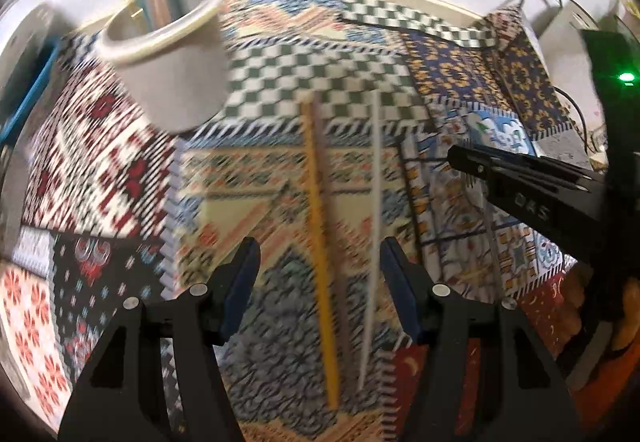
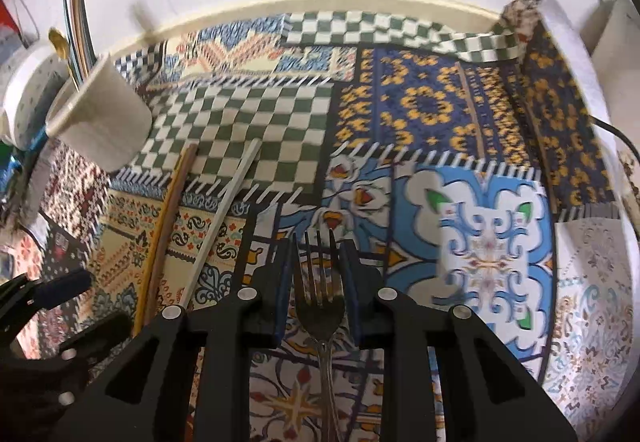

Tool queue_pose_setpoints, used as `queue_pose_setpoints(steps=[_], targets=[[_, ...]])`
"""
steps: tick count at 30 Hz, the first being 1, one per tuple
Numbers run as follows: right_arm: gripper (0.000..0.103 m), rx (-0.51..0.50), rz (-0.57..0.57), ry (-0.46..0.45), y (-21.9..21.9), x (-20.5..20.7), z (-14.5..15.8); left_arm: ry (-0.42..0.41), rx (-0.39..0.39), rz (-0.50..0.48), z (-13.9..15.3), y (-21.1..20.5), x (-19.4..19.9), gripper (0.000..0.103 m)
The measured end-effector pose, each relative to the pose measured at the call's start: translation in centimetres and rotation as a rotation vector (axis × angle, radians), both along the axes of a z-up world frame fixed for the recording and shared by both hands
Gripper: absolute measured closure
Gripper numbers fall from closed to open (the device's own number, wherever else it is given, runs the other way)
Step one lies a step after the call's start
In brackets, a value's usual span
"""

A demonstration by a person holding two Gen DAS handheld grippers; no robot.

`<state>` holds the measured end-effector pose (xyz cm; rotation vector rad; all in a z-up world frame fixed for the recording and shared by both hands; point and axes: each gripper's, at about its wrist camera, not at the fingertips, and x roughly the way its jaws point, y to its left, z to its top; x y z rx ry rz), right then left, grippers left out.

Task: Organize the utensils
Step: 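Grasp the silver fork with the right tool while the left tool grasps the white stick, then carry the fork and white stick upright and lower them into the white cup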

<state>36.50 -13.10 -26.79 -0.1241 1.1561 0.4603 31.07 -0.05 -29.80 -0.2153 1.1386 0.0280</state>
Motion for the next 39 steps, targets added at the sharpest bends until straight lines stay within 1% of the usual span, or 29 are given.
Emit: queue_pose_setpoints(steps=[6, 9, 11, 14, 16, 21, 22, 23, 24, 26, 28, 31, 33, 34, 36, 39], targets=[[0.082, 0.054, -0.042, -0.032, -2.6, -0.3, 2.5, 0.019, 0.036, -0.082, -0.8, -2.6, 4.3, 0.042], [0.082, 0.071, -0.061, -0.044, -3.7, -0.5, 3.2, 0.028, 0.057, -0.110, -1.3, -3.3, 5.8, 0.047], [0.082, 0.084, -0.075, -0.048, -4.3, -0.7, 3.6, 0.040, 0.069, -0.133, -1.6, -3.8, 7.0, 0.055], [0.082, 0.101, -0.094, -0.052, -5.0, -1.0, 4.0, 0.057, 0.098, -0.143, -2.1, -4.2, 8.3, 0.063], [0.082, 0.110, -0.105, -0.055, -5.5, -1.1, 4.3, 0.063, 0.103, -0.141, -2.3, -4.1, 8.8, 0.066], [0.082, 0.130, -0.128, -0.059, -6.3, -1.4, 4.6, 0.047, 0.125, -0.152, -2.3, -4.4, 9.8, 0.071], [0.082, 0.131, -0.132, -0.060, -6.4, -1.4, 4.6, 0.040, 0.132, -0.156, -2.3, -4.6, 9.9, 0.073], [0.082, 0.134, -0.136, -0.061, -6.5, -1.5, 4.7, 0.035, 0.130, -0.163, -2.3, -4.7, 10.0, 0.078], [0.082, 0.136, -0.139, -0.061, -6.6, -1.5, 4.8, 0.034, 0.131, -0.167, -2.3, -4.9, 10.2, 0.081], [0.082, 0.140, -0.145, -0.065, -6.6, -1.7, 5.0, 0.032, 0.129, -0.190, -2.3, -5.3, 10.4, 0.093], [0.082, 0.142, -0.148, -0.068, -6.7, -1.9, 5.2, 0.032, 0.127, -0.205, -2.4, -5.6, 10.6, 0.098], [0.082, 0.149, -0.151, -0.079, -6.9, -2.5, 5.9, 0.039, 0.126, -0.227, -2.6, -6.1, 10.9, 0.098], [0.082, 0.152, -0.151, -0.089, -6.9, -2.9, 6.4, 0.051, 0.092, -0.236, -2.6, -6.1, 10.7, 0.098], [0.082, 0.153, -0.150, -0.095, -6.9, -3.1, 6.6, 0.049, 0.089, -0.237, -2.6, -6.2, 10.6, 0.098], [0.082, 0.155, -0.148, -0.105, -6.9, -3.5, 7.1, 0.025, 0.095, -0.244, -1.8, -6.4, 9.5, 0.098], [0.082, 0.154, -0.143, -0.118, -6.7, -4.0, 7.6, -0.009, 0.068, -0.242, -0.3, -6.1, 8.0, 0.098]])
